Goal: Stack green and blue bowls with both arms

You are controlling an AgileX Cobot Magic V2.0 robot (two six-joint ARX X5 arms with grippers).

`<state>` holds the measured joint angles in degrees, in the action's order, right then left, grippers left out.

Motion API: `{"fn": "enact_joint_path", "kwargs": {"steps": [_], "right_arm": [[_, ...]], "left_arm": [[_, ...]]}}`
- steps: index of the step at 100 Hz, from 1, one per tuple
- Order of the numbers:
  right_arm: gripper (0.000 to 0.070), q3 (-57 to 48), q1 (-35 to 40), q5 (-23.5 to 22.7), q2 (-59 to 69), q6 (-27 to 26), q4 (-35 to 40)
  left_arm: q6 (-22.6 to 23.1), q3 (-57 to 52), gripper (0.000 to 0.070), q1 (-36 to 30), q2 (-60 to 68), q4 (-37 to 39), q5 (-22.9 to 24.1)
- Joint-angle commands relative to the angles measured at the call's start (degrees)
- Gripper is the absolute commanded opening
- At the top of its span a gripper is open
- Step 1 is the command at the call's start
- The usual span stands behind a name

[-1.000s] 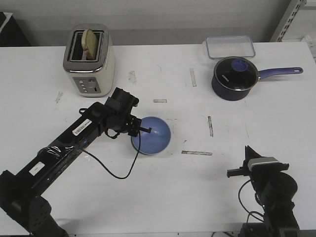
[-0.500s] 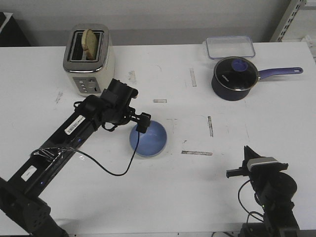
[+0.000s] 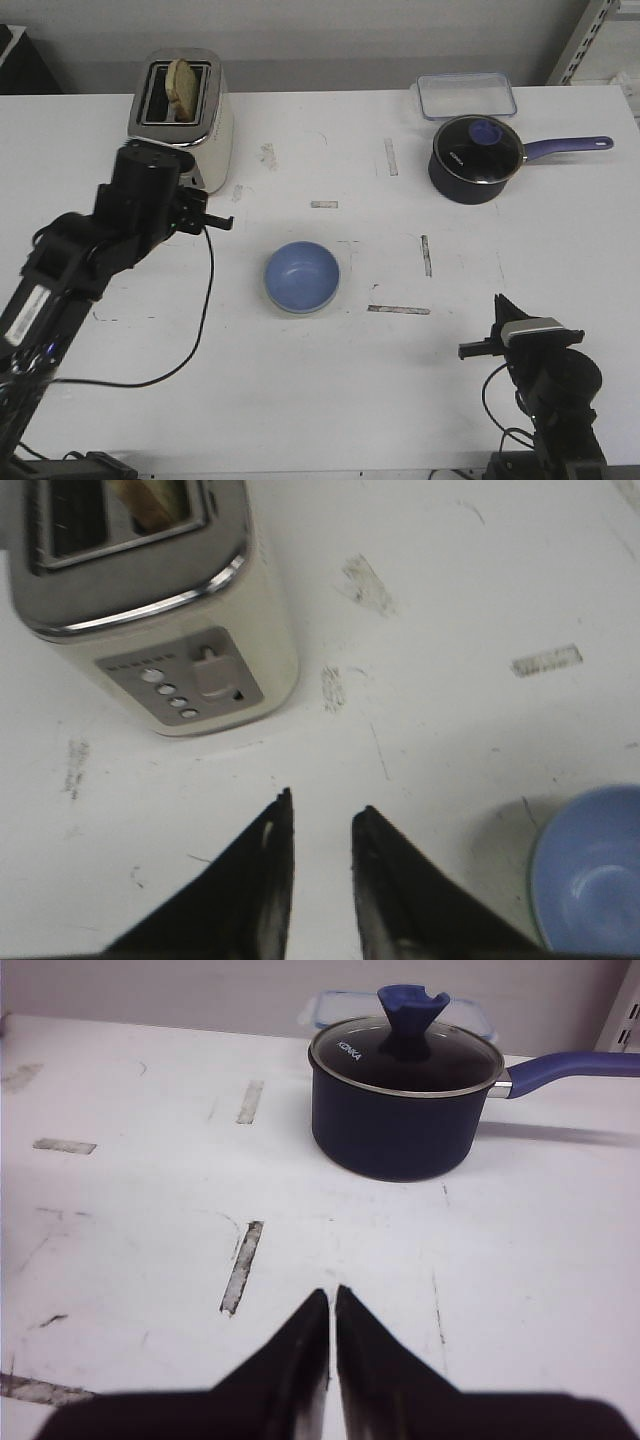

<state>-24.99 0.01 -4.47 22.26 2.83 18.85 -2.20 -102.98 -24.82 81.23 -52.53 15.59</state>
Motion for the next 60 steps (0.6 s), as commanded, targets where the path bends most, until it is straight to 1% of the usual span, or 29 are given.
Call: {"fn": "enact_joint_path", "kwargs": {"steps": [1,16,22,40,50,60], "right_arm": [[0.0,-0.3,0.1,0.0,0.3,0.4,-0.8],[0.0,-0.3,0.1,0.0,0.3,0.4,-0.9],[0.0,-0.3,0.1,0.0,0.3,0.4,-0.9],[0.0,-0.3,0.1,0.0,0.3,0.4,-1.2],[0.0,-0.3,0.1,0.0,0.3,0.4,-1.6],[0.0,-0.3,0.1,0.0,0.3,0.4,-2.4]], "left_arm": [[1.7,1.6,0.0,1.3,-3.1,2.4,0.4],[4.2,12.0,0.0,6.0,-13.1,9.4,0.2],[5.1,17.4,0.0,8.3,-17.6,12.7,-1.2],[6.8,36.4,0.0,17.5,-32.6,25.3,-11.8],[7.0,47.9,0.0,23.3,-40.7,30.6,-17.9],[7.1,56.9,0.0,27.8,-46.3,32.8,-21.1]]}}
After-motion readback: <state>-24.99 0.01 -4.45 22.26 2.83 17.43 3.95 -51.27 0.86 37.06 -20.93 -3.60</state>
